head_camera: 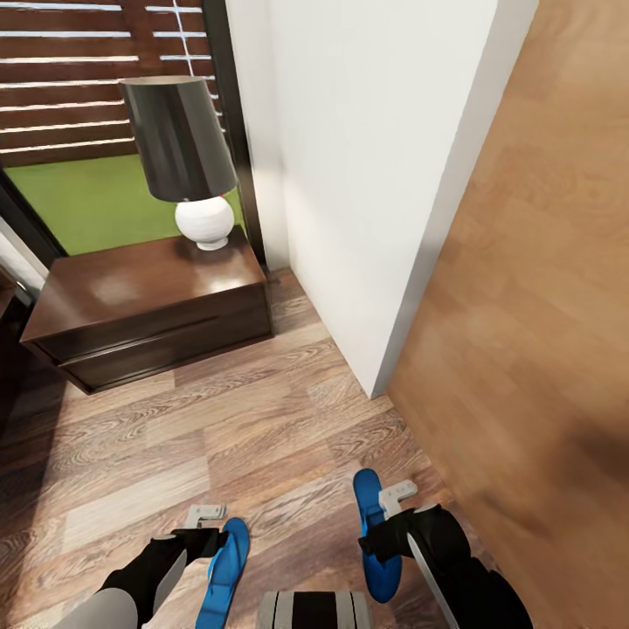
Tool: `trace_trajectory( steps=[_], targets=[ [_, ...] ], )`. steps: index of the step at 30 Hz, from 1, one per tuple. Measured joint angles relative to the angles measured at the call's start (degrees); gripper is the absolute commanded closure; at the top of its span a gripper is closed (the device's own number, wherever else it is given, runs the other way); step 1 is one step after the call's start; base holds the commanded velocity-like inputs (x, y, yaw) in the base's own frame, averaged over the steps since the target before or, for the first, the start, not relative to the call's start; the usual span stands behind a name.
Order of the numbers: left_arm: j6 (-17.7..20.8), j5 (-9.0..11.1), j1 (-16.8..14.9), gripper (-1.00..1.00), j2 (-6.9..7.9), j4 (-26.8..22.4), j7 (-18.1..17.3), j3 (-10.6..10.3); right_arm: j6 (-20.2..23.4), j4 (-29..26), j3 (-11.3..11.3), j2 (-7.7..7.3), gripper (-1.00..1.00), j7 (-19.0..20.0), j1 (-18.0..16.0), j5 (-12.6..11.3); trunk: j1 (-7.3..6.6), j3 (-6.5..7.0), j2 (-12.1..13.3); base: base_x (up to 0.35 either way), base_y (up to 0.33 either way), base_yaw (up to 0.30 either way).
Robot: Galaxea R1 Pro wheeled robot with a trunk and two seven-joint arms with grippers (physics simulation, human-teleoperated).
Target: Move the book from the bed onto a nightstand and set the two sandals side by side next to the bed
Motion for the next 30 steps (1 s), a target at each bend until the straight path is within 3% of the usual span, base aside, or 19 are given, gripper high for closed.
trace_trajectory(
  steps=[6, 19, 26, 30],
  targets=[
    [0.0, 0.04, 0.0, -1.0, -0.03, -0.85, 0.03, -0.89, 0.01, -0.01, -1.59, -0.04, 1.0, 0.04, 0.0, -0.08, 0.02, -0.23, -0.02, 0.0, 0.0, 0.0],
    [0.13, 0.02, 0.0, -1.0, -0.09, -1.1, -0.65, -1.81, 0.01, -0.01, -1.94, -0.04, 1.0, 0.06, 0.0, -0.12, 0.02, -0.23, -0.02, 0.0, 0.0, 0.0],
    [0.19, -0.02, 0.0, -1.0, -0.03, -1.04, -5.43, -2.03, 0.01, -0.01, -1.94, -0.02, 1.0, 0.06, 0.0, -0.1, 0.02, -0.23, -0.02, 0.0, 0.0, 0.0],
    [0.18, -0.01, 0.0, -1.0, -0.02, -1.03, -6.24, -2.04, 0.01, -0.01, -1.94, -0.03, 1.0, 0.06, -0.01, -0.1, 0.02, -0.23, -0.02, 0.0, 0.0, 0.0]
  ],
)
